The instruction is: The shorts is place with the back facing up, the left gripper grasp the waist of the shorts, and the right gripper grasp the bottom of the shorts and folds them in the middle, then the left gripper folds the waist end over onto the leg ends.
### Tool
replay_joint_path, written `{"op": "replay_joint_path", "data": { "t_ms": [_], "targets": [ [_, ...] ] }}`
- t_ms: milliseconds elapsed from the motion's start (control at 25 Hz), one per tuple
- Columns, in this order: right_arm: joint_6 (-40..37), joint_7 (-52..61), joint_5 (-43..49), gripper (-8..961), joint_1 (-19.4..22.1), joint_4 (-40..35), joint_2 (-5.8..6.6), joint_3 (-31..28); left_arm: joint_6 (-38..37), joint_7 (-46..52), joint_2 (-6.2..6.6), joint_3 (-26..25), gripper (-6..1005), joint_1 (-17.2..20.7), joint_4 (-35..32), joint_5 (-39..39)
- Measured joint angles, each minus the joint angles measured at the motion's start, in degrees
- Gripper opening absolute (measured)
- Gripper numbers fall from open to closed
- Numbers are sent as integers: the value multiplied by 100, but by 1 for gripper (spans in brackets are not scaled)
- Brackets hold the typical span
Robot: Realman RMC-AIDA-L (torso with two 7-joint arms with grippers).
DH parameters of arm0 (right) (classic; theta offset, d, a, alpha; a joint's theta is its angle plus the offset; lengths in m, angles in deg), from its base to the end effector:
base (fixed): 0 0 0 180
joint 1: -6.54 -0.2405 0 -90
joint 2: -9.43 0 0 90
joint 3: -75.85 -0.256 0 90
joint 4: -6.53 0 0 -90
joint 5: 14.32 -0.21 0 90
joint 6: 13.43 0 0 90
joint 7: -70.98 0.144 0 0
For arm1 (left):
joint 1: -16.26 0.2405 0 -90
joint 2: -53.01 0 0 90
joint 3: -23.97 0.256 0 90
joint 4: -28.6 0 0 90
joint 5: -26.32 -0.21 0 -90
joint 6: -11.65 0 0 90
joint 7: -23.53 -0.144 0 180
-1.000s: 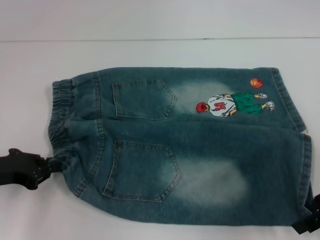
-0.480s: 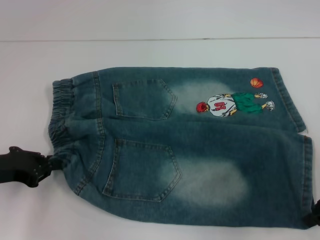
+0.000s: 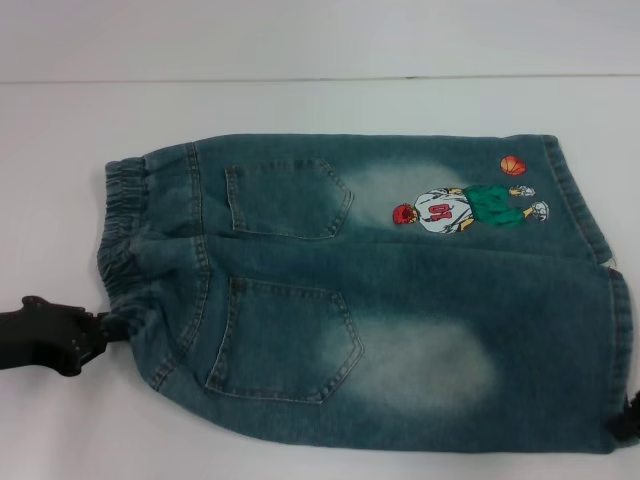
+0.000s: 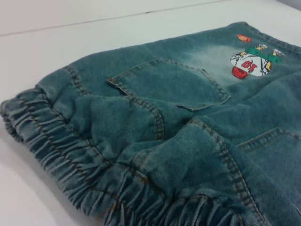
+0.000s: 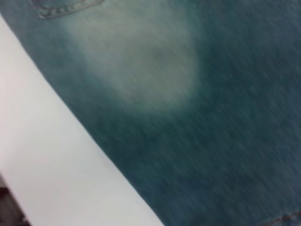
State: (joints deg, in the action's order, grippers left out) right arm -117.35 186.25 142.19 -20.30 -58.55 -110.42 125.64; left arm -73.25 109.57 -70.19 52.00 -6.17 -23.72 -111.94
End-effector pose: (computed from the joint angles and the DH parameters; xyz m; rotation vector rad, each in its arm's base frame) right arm 0.3040 0.2840 0.0403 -2.7586 1.2133 -0.5149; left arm -0.3436 0.2894 0.0237 -2.5388 -0.9124 -0.1957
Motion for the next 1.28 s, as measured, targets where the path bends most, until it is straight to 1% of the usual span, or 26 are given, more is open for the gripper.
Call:
{"op": "replay_joint_path", "data": {
  "t_ms": [40, 80, 120, 160, 280, 400, 520, 640, 720, 760, 880, 1000, 1120, 1160, 1280],
  "targets": [
    [-36, -79, -105, 42, 18, -11, 5, -35, 0, 1, 1, -12, 86, -1, 2, 9],
    [-201, -270, -452, 43, 54, -66, 52, -220, -3, 6, 5, -37, 86, -7, 5, 16],
    [-201, -270, -452, 43, 54, -66, 52, -220, -12, 14, 9, -58, 86, -13, 7, 20],
    [-308, -388, -631, 43, 65, -125, 83, -420, -38, 45, 18, -88, 86, -25, 5, 30],
    [-472, -625, -843, 43, 60, -314, 117, -1018, -152, 258, 79, -204, 86, -68, -48, 130],
    [-349, -725, -1047, 44, 1, -375, 140, -1525, -270, 573, 169, -304, 86, -149, -88, 281],
    [-68, -745, -1408, 44, -33, -362, 143, -1760, -262, 944, 205, -313, 86, -263, -173, 303],
    [145, -718, -1811, 44, -43, -369, 100, -1807, -214, 1274, 225, -356, 86, -393, -220, 306],
    [498, -573, -2205, 44, -79, -386, 66, -1865, -124, 1606, 266, -403, 86, -527, -252, 308],
    [498, -573, -2205, 44, -79, -386, 66, -1865, -124, 1606, 266, -403, 86, -527, -252, 308],
    [1035, -337, -2497, 44, -104, -376, 54, -1884, 48, 1881, 260, -401, 86, -605, -355, 309],
    [1463, -291, -2541, 43, -136, -368, 51, -1824, 178, 2110, 247, -361, 86, -707, -395, 309],
    [2010, -286, -2533, 43, -251, -220, 47, -1778, 331, 2326, 231, -333, 85, -790, -407, 304],
    [2067, -287, -2531, 42, -267, -191, 47, -1770, 393, 2393, 226, -328, 85, -815, -406, 298],
    [2560, -280, -2513, 39, -367, 5, 47, -1604, 561, 2572, 179, -310, 88, -892, -386, 296]
  ]
}}
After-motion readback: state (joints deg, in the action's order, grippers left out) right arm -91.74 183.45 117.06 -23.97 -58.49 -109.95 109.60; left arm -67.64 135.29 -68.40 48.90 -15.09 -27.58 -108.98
